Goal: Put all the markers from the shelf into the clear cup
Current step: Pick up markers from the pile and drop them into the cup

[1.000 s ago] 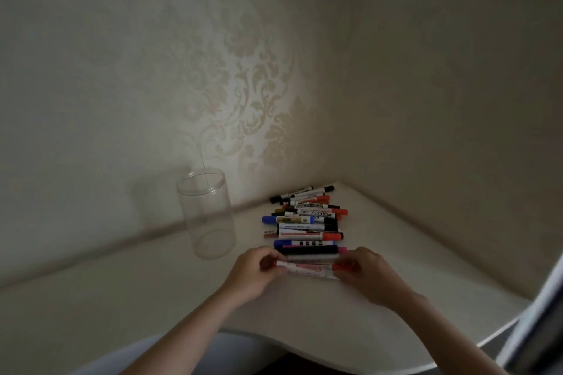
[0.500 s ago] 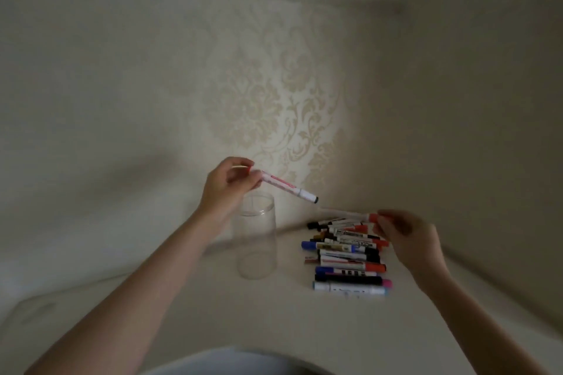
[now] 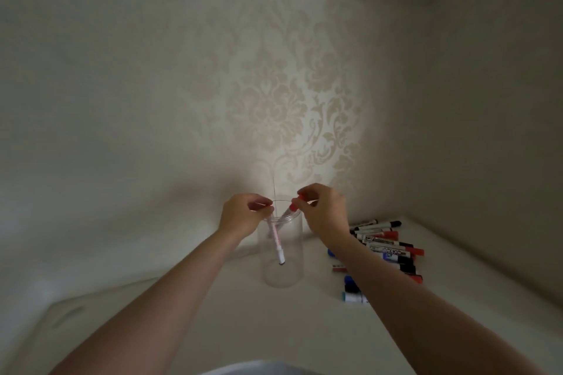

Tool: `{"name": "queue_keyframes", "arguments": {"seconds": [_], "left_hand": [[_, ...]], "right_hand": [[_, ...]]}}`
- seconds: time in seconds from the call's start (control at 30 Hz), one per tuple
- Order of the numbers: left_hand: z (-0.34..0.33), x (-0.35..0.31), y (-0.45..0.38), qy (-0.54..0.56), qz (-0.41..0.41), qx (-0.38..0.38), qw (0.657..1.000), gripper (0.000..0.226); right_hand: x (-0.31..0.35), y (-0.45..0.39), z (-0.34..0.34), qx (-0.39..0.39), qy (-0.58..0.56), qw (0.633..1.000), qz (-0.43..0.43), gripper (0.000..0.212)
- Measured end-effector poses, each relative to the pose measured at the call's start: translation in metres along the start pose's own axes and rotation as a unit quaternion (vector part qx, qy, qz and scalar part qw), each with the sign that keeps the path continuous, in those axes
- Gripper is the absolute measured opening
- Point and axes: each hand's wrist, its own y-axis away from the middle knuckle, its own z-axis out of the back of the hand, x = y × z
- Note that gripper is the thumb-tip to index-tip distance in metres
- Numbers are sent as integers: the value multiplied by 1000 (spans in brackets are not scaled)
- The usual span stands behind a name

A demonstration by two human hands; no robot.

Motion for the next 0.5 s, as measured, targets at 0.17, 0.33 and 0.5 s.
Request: {"name": "queue_keyframes", "arguments": {"seconds": [0.17,0.33,0.5], "left_hand": [[4,-12,6,22,-27,-40,999,22],[-29,-39,47,79,-152,116,978,26],[-116,-14,81,-100,-156,304,934,44]], "right_hand": [[-8,-2,-3,49,28,998,15,30],[-67,23,68,63,81,995,7,20],[-151,79,138,110,199,972,-53,18]]}}
